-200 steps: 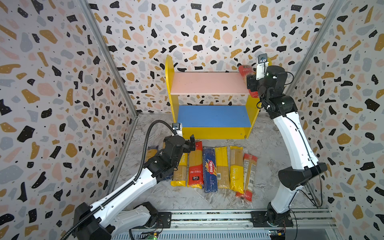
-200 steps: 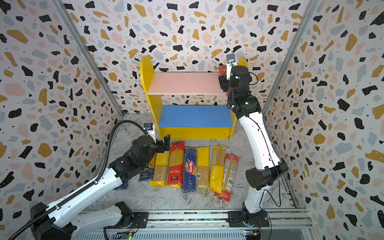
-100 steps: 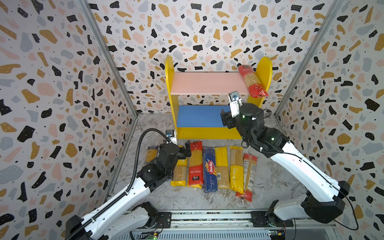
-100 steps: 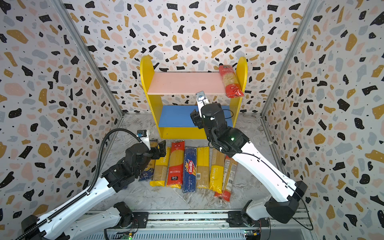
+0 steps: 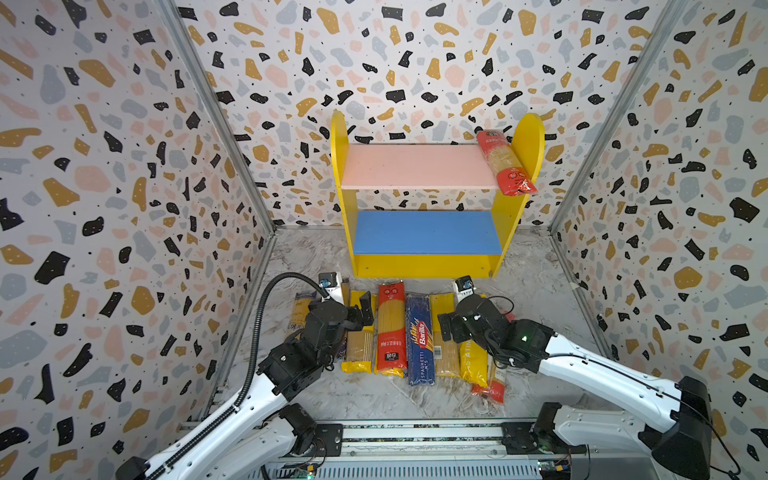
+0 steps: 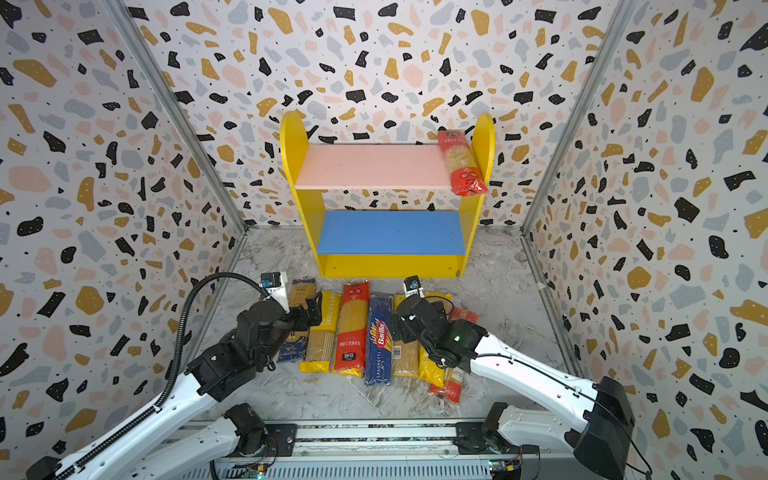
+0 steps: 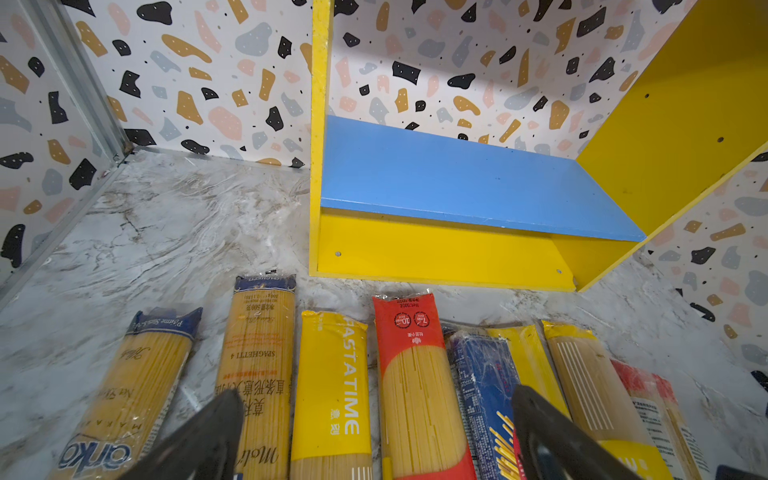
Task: Place and organize the pasta boxes and bags onto the shelf
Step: 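Lower the right gripper onto the blue Barilla box and grasp it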
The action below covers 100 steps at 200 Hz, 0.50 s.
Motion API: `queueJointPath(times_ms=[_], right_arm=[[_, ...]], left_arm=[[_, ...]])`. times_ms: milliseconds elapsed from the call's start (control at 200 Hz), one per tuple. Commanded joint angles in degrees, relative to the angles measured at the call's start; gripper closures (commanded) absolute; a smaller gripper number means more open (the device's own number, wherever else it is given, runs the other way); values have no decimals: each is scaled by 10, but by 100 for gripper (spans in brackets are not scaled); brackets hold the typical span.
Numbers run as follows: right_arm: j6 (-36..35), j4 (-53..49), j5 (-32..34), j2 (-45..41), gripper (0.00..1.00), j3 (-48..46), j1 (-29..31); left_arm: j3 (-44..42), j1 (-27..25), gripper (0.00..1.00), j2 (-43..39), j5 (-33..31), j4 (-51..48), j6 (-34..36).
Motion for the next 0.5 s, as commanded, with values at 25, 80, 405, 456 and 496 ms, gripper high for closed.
queueJointPath(times_ms=[25,80,405,456,496], right_arm=[[103,63,-48,-16,1,-44,31],[117,67,-45,-3,1,-50,44],[167,116,-53,96,1,-50,104],[172,122,-58,110,1,-50,107],[181,120,-58,125,1,-48,111]], left_arm=[[6,-2,1,-11,-9,-37,16],[4,-2,0,-20,-10,-42,14],[-24,-2,0,-70,-12,-58,-3],[-24,-2,1,-73,-14,-65,-1],[-24,-2,1,-74,-16,-69,1]])
